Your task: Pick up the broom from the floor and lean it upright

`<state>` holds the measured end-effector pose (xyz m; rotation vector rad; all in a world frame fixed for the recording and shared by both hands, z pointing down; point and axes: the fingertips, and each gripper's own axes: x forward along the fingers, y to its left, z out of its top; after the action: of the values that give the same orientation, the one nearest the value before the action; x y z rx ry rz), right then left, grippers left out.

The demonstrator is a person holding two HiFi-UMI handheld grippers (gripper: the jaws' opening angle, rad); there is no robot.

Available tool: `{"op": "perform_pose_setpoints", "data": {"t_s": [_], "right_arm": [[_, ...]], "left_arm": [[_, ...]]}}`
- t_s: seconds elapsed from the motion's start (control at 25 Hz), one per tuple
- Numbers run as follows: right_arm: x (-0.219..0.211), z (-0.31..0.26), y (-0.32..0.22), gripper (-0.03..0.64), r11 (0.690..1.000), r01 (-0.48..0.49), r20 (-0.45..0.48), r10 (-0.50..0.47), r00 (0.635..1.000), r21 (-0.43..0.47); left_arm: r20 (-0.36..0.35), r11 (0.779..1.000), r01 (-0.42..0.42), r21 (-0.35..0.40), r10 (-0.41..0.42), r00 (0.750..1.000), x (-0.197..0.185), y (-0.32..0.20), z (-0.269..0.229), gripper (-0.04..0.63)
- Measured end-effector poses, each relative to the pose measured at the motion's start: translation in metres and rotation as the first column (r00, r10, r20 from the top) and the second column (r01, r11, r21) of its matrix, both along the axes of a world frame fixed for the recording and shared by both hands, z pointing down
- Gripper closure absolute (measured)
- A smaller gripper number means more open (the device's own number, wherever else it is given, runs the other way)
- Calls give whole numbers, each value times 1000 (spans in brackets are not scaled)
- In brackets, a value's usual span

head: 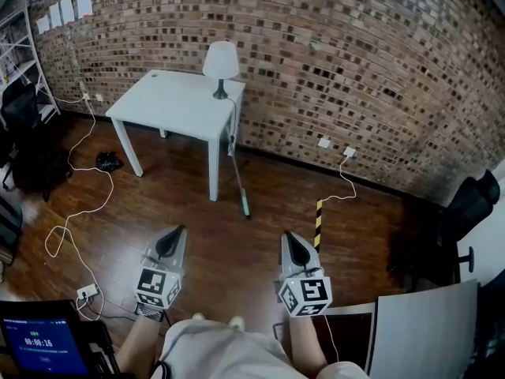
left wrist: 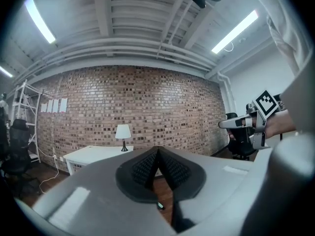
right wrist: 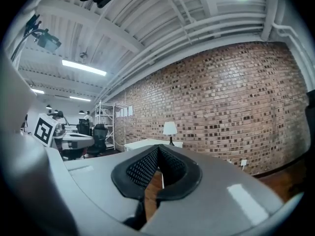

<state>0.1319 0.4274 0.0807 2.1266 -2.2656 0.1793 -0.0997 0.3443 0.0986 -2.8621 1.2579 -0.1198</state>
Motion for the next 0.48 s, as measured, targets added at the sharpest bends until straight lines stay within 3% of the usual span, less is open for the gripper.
{"op": "perform_pose_setpoints", "data": {"t_s": [0.48], "right_arm": [[-6, 0, 0, 606, 999, -32, -40, 32, 999, -13]], "left_arm": [[-14, 998, -55, 7, 55, 998, 6, -3, 0, 595]]}}
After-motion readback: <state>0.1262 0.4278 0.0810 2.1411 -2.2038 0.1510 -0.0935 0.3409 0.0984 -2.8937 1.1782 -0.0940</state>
